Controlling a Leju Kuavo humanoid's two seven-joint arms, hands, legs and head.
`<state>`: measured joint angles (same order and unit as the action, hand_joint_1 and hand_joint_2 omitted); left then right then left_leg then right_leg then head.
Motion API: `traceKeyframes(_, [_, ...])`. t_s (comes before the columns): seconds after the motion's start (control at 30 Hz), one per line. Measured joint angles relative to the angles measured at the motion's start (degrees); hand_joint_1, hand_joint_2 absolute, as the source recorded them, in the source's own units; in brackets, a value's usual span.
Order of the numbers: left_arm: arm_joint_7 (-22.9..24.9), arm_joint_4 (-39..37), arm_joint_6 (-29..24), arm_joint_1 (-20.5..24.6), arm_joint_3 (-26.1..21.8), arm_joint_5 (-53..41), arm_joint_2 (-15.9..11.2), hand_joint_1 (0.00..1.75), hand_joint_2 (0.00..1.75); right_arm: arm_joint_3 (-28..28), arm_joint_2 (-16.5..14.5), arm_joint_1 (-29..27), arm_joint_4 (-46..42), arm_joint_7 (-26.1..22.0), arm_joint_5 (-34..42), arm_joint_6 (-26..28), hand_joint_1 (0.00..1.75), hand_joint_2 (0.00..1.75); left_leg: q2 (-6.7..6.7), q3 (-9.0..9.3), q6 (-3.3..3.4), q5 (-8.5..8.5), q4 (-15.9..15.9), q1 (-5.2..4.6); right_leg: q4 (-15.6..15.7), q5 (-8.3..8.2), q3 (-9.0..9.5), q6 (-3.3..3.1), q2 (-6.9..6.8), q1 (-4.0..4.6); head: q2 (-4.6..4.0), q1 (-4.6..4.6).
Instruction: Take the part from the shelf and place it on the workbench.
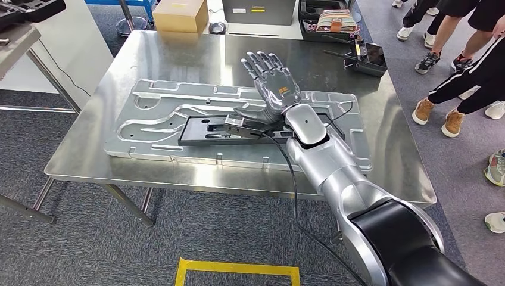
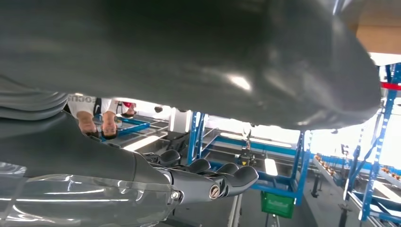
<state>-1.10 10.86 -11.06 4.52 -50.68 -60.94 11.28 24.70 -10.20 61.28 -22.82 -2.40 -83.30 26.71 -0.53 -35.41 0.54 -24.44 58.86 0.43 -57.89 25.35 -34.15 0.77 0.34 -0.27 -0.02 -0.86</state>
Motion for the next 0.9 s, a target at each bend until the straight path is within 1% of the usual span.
traceKeyframes(0.13, [0.49,0.0,-0.04,0.02,-0.22,0.15,0.0,0.0,0.0,0.0,-0.41,0.0,0.0,-0.19,0.01,0.28,0.0,0.0,0.0,-0.02,0.05,-0.03,0.06,-0.24,0.01,-0.01,0.01,0.11,-0.01,-0.17,0.0,-0.01])
traceKeyframes(0.27, [0.9,0.0,0.08,0.02,-0.39,0.29,0.0,0.0,0.0,0.0,-0.79,0.0,0.0,-0.63,0.17,0.99,0.0,0.0,-0.01,-0.08,0.34,-0.17,0.24,-0.41,0.04,-0.02,0.04,0.48,-0.01,-0.4,0.01,-0.01])
traceKeyframes(0.3, [0.92,0.0,0.1,0.03,-0.42,0.3,0.0,0.0,0.0,0.0,-0.91,0.0,0.0,-0.68,0.2,1.19,0.0,0.0,-0.01,-0.07,0.48,-0.13,0.28,-0.47,0.09,-0.09,0.08,0.63,-0.01,-0.46,0.01,-0.01])
traceKeyframes(0.37, [0.92,0.0,0.17,0.07,-0.5,0.23,0.02,0.0,0.0,0.0,-1.08,0.0,-0.01,-0.64,0.21,1.53,0.0,0.0,0.09,0.09,1.0,0.29,-0.11,-0.28,0.02,-0.02,0.15,0.96,0.02,-0.46,0.0,-0.01])
traceKeyframes(0.4, [0.92,0.0,0.23,0.13,-0.57,0.19,0.03,0.0,0.0,0.0,-1.12,0.0,-0.02,-0.58,0.18,1.63,0.0,0.0,0.17,0.21,1.33,0.62,-0.45,-0.14,-0.64,0.67,-0.06,1.11,0.01,-0.44,0.0,-0.01])
traceKeyframes(0.43, [0.92,0.0,0.29,0.21,-0.65,0.16,0.05,0.0,0.0,-0.01,-1.13,0.01,-0.02,-0.48,0.14,1.68,0.0,0.0,0.25,0.27,1.6,0.92,-0.81,0.03,-2.37,2.08,-0.72,1.21,0.01,-0.42,0.0,0.0])
traceKeyframes(0.47, [0.92,0.0,0.37,0.28,-0.72,0.14,0.07,0.0,0.0,-0.01,-1.13,-0.04,-0.02,-0.38,0.09,1.7,0.0,0.0,0.32,0.27,1.78,1.14,-1.02,0.1,-5.27,4.09,-1.86,1.29,-0.01,-0.46,0.0,0.0])
traceKeyframes(0.5, [0.92,0.0,0.43,0.34,-0.78,0.14,0.07,0.0,0.0,-0.01,-1.12,-0.15,-0.01,-0.3,0.04,1.7,0.0,0.0,0.32,0.16,1.87,1.25,-1.07,0.09,-9.11,6.27,-3.41,1.38,-0.03,-0.47,0.0,0.0])
traceKeyframes(0.53, [0.92,0.0,0.48,0.37,-0.83,0.13,0.06,0.0,0.0,-0.01,-1.11,-0.33,0.01,-0.22,0.03,1.7,0.0,0.0,0.33,-0.01,1.86,1.34,-1.02,0.08,-13.01,8.02,-4.96,1.48,-0.03,-0.51,0.0,0.01])
traceKeyframes(0.57, [0.92,0.0,0.52,0.37,-0.89,0.13,0.05,0.0,0.0,-0.01,-1.1,-0.53,0.03,-0.19,0.02,1.7,0.0,0.0,0.33,-0.19,1.82,1.41,-0.92,0.07,-15.62,8.8,-5.94,1.55,-0.04,-0.55,0.0,0.01])
traceKeyframes(0.6, [0.92,0.0,0.57,0.37,-0.95,0.13,0.05,0.0,0.0,-0.01,-1.1,-0.7,0.05,-0.17,0.02,1.7,0.0,0.0,0.33,-0.4,1.74,1.48,-0.78,0.07,-16.18,8.47,-5.97,1.56,-0.05,-0.59,0.0,0.0])
traceKeyframes(0.63, [0.92,0.0,0.62,0.39,-1.02,0.13,0.05,0.0,0.0,-0.01,-1.1,-0.76,0.06,-0.16,0.01,1.7,0.0,0.0,0.32,-0.61,1.65,1.55,-0.6,0.07,-14.38,7.12,-4.84,1.5,-0.06,-0.62,0.0,0.0])
traceKeyframes(0.67, [0.92,0.0,0.68,0.41,-1.08,0.13,0.07,0.0,0.0,-0.01,-1.1,-0.75,0.04,-0.16,-0.01,1.7,0.0,0.0,0.29,-0.79,1.54,1.62,-0.41,0.07,-10.66,5.23,-2.71,1.36,-0.07,-0.64,0.0,0.0])
traceKeyframes(0.7, [0.92,0.0,0.75,0.44,-1.13,0.14,0.08,0.0,0.0,0.0,-1.1,-0.65,0.03,-0.16,-0.03,1.7,0.0,0.0,0.27,-0.99,1.35,1.72,-0.26,0.06,-6.42,3.9,-0.35,1.13,-0.06,-0.61,0.0,0.0])
traceKeyframes(0.73, [0.92,0.0,0.8,0.48,-1.16,0.14,0.1,0.0,0.0,0.0,-1.13,-0.55,0.01,-0.15,-0.05,1.7,0.0,0.0,0.24,-1.13,1.07,1.89,-0.21,0.05,-3.15,2.8,1.4,0.87,-0.04,-0.44,0.0,0.0])
traceKeyframes(0.77, [0.92,0.0,0.84,0.5,-1.2,0.15,0.11,0.0,0.0,0.0,-1.14,-0.46,-0.01,-0.13,-0.07,1.7,0.0,0.0,0.21,-1.24,0.71,2.12,-0.21,0.05,-1.1,2.27,2.41,0.62,-0.01,-0.26,0.0,0.0])
traceKeyframes(0.8, [0.92,0.0,0.87,0.51,-1.22,0.15,0.13,0.0,0.0,-0.01,-1.17,-0.38,-0.01,-0.1,-0.08,1.7,0.0,0.0,0.19,-1.37,0.28,2.4,-0.28,0.07,-0.4,2.17,2.59,0.37,0.01,-0.05,0.0,-0.01])
traceKeyframes(0.83, [0.92,0.0,0.87,0.51,-1.25,0.15,0.13,0.0,0.0,-0.01,-1.21,-0.35,-0.02,-0.08,-0.09,1.7,0.0,0.0,0.14,-1.44,-0.18,2.72,-0.42,0.09,-0.36,1.7,2.34,0.08,0.01,0.1,0.0,-0.01])
traceKeyframes(0.87, [0.92,0.0,0.88,0.5,-1.27,0.15,0.12,0.0,0.0,-0.01,-1.25,-0.29,-0.02,-0.06,-0.1,1.7,0.0,0.0,0.11,-1.59,-0.55,2.85,-0.45,0.14,-0.06,1.36,2.17,-0.31,-0.07,-0.05,0.0,-0.01])
traceKeyframes(0.9, [0.91,0.0,0.89,0.49,-1.29,0.15,0.11,0.0,0.0,-0.01,-1.31,-0.24,-0.02,-0.05,-0.1,1.7,0.0,0.0,0.1,-1.92,-0.87,2.36,-0.11,0.15,0.26,0.89,1.92,-0.76,-0.17,-0.21,0.0,-0.01])
